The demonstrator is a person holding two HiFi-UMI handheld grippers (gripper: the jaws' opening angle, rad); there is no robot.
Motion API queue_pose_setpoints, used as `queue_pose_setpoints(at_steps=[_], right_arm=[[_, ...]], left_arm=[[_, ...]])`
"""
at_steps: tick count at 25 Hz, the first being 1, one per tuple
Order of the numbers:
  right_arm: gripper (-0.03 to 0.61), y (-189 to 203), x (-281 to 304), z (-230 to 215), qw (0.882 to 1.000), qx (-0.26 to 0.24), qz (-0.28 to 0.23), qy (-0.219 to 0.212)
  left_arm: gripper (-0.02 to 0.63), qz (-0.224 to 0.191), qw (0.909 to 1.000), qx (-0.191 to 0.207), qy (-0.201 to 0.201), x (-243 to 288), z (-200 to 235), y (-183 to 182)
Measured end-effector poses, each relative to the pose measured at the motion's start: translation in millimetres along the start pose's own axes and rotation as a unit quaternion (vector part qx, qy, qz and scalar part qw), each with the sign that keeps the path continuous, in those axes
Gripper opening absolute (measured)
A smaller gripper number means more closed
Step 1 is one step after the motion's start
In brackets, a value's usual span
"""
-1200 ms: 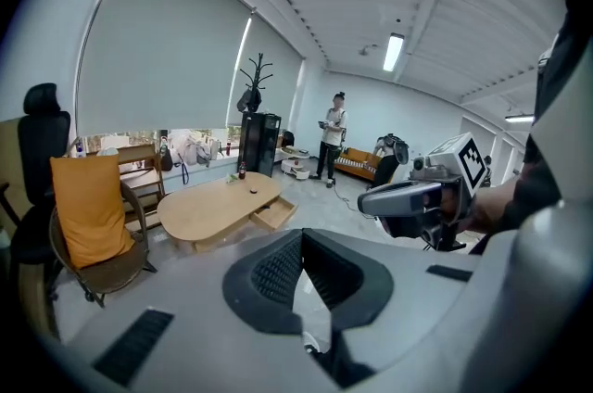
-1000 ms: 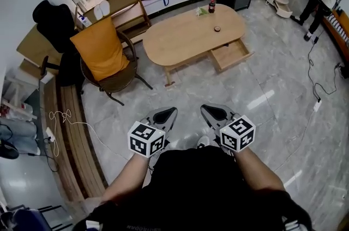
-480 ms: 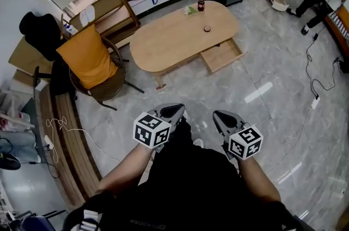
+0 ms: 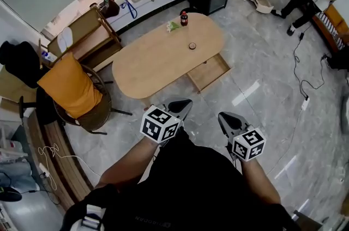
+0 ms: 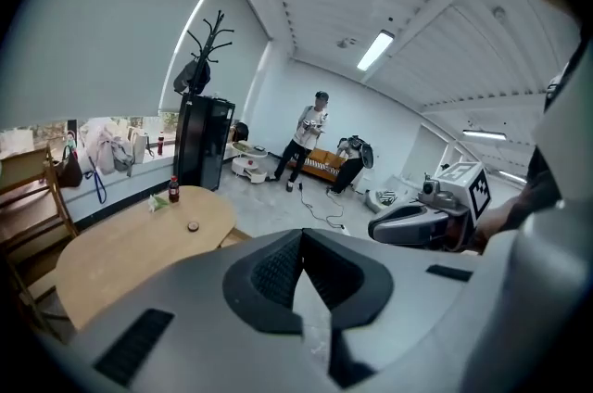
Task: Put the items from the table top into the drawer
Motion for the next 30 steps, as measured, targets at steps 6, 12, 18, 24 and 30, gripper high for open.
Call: queue_pose_setpoints(at_steps=[6, 12, 18, 24, 30], right_arm=[[0.005, -69, 59, -38, 0.999, -0.036, 0.009, 0.021], [0.005, -110, 124, -62, 0.998, -0.047, 0.039, 0.003], [0.005, -128, 185, -99, 0.991, -0.102, 0.084, -0.019], [0.005, -130, 267, -167, 0.961, -0.222, 0.163, -0.034], [0.005, -115, 362, -256, 0.925, -0.262, 0.263, -0.082]], left_arm=[[0.005, -0.008, 0.9998, 0.006, -0.014, 13, 86, -58], [0.005, -0.005, 0.9982, -0.055, -0.023, 20, 148, -71], [0.005, 0.018, 0.9943, -0.09, -0.055, 38, 186, -63], [0.005, 0.041, 0.9842, -0.129, -0.114, 65, 217, -66], [0.005, 0.085, 0.9657, -0.193, -0.151, 111, 241, -71]])
Point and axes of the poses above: the fingertips, and each gripper's own axes: x forward along the fingers, z to its left, y out of its underside, the point moved 8 cm from there along -x, backward along the fingers, and after that the axes turned 11 degrees about z, right-handed, at the moved point
